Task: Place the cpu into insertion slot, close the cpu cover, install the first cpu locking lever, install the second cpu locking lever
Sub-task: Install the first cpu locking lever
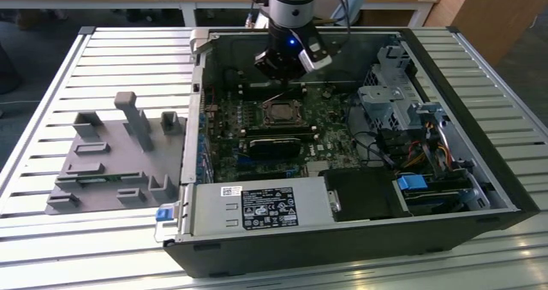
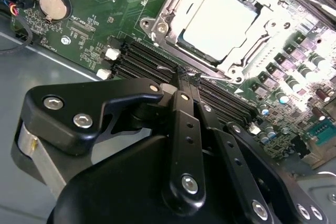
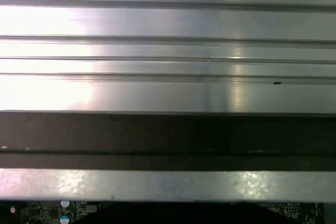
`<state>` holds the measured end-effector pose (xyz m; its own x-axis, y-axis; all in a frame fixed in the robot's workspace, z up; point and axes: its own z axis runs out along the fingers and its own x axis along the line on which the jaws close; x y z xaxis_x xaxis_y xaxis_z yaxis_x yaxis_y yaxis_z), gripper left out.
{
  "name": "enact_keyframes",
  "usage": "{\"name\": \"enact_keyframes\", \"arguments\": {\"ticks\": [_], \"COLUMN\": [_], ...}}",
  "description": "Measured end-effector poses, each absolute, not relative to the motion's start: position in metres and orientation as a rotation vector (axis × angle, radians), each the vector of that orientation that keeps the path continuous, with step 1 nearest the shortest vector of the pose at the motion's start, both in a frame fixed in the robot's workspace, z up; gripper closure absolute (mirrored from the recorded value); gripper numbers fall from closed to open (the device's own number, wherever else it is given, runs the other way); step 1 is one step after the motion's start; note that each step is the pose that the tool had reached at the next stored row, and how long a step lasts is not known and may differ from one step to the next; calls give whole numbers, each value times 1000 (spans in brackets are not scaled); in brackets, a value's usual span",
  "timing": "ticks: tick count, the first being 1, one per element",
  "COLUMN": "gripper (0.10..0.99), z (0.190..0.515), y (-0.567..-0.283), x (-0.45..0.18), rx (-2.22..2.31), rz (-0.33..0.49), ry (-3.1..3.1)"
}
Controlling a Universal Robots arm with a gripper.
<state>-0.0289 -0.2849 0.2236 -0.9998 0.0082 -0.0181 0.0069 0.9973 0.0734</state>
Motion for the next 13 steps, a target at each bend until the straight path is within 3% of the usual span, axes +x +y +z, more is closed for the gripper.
{"name": "enact_keyframes", "arguments": {"ticks": [13], "gripper": [973], "z": [216], "y": [-285], "x": [-22], "rx": [12], "rz": [114], "ry": [3121]}}
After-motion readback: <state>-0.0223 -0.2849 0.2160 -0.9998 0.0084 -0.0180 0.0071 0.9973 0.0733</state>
